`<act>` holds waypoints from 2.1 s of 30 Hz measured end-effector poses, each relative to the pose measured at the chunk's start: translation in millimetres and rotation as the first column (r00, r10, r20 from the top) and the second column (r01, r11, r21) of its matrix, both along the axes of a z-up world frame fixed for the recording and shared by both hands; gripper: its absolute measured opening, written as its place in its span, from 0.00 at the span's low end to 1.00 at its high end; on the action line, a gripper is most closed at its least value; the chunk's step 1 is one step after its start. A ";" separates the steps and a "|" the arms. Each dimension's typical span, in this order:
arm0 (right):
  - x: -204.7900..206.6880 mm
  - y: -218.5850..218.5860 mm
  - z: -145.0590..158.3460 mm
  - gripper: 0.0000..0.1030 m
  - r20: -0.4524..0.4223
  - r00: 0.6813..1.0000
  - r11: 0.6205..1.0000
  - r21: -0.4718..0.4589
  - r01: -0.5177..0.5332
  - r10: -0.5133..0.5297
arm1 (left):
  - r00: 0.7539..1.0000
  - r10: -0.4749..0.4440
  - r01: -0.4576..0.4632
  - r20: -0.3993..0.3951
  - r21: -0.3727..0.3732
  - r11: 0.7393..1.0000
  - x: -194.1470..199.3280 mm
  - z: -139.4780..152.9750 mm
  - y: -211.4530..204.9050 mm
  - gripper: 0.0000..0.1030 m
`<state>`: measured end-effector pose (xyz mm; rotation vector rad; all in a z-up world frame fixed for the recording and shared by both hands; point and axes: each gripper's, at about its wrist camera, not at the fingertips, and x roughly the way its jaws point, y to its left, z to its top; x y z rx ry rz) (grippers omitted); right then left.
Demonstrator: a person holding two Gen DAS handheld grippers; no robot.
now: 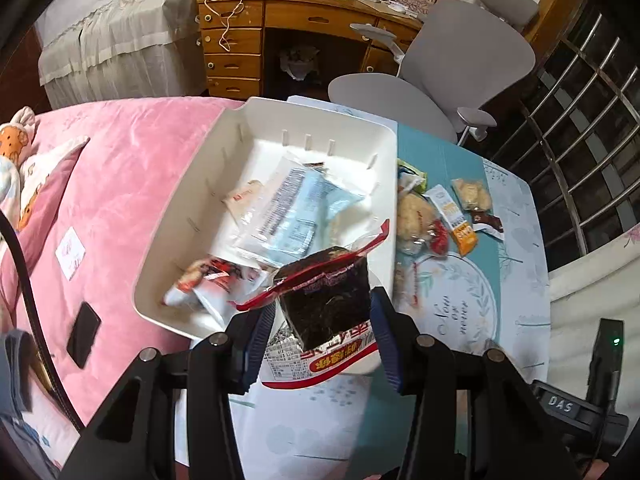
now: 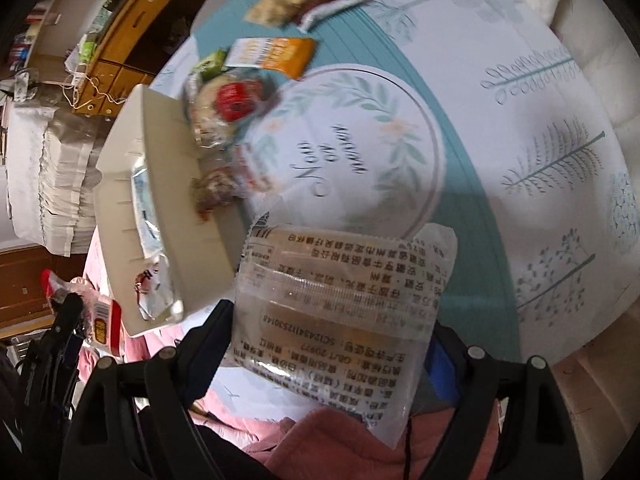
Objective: Organize snacks
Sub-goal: 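Carry the brown packet over the tray with the left tool while the right carries the clear bag, then open the left tool over the tray while the right opens to drop the clear bag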
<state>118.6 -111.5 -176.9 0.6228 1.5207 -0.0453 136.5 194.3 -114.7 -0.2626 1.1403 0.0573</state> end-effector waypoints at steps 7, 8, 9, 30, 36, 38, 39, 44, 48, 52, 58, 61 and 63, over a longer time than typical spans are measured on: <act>-3.0 47.1 19.3 0.84 0.142 0.989 0.999 -0.024 0.049 -0.045 | 0.995 -0.090 0.088 0.047 0.028 0.996 3.1 0.7 40.8 0.46; -3.2 55.9 22.6 0.84 0.173 0.984 0.998 -0.028 0.050 -0.045 | 0.994 -0.098 0.096 0.050 0.032 0.995 3.6 0.3 44.1 0.46; -3.1 65.0 25.7 0.84 0.201 0.979 0.998 -0.034 0.050 -0.042 | 0.993 -0.108 0.107 0.051 0.035 0.994 3.9 -0.5 49.8 0.46; 10.0 181.5 66.9 0.93 0.543 0.827 0.983 0.011 -0.181 0.146 | 0.991 -0.116 0.113 0.068 0.040 0.993 5.7 5.1 111.6 0.67; 7.2 184.5 64.5 0.94 0.532 0.834 0.983 0.012 -0.181 0.147 | 0.992 -0.101 0.099 0.081 0.029 0.995 0.4 5.7 117.3 0.68; 5.9 184.2 65.1 0.94 0.533 0.833 0.984 0.011 -0.178 0.145 | 0.991 -0.105 0.103 0.079 0.028 0.994 -1.1 5.3 116.5 0.69; 5.5 182.8 64.4 0.94 0.533 0.834 0.984 0.010 -0.178 0.145 | 0.991 -0.109 0.108 0.077 0.026 0.994 -1.9 4.8 115.1 0.70; 0.9 176.2 60.8 0.94 0.519 0.844 0.986 0.013 -0.165 0.135 | 0.989 -0.131 0.131 0.070 0.016 0.991 -3.2 3.0 107.2 0.74; -4.3 166.2 54.9 0.94 0.496 0.859 0.989 0.006 -0.151 0.128 | 0.984 -0.171 0.171 0.042 0.002 0.985 -4.0 -4.6 90.6 0.77; -14.5 147.6 43.2 0.94 0.452 0.884 0.993 -0.016 -0.121 0.115 | 0.978 -0.209 0.209 0.009 -0.011 0.978 -6.3 -12.9 68.4 0.77; -26.1 106.2 29.3 0.94 0.395 0.915 0.997 -0.037 -0.067 0.077 | 0.964 -0.263 0.262 -0.037 -0.030 0.965 -7.7 -21.9 23.3 0.78; -28.1 80.6 24.8 0.94 0.372 0.926 0.998 -0.045 -0.044 0.057 | 0.961 -0.274 0.273 -0.045 -0.028 0.962 -5.5 -23.0 -0.4 0.78; -27.6 63.2 22.0 0.94 0.351 0.935 0.998 -0.054 -0.038 0.054 | 0.959 -0.279 0.278 -0.056 -0.034 0.960 -3.2 -24.5 -18.3 0.78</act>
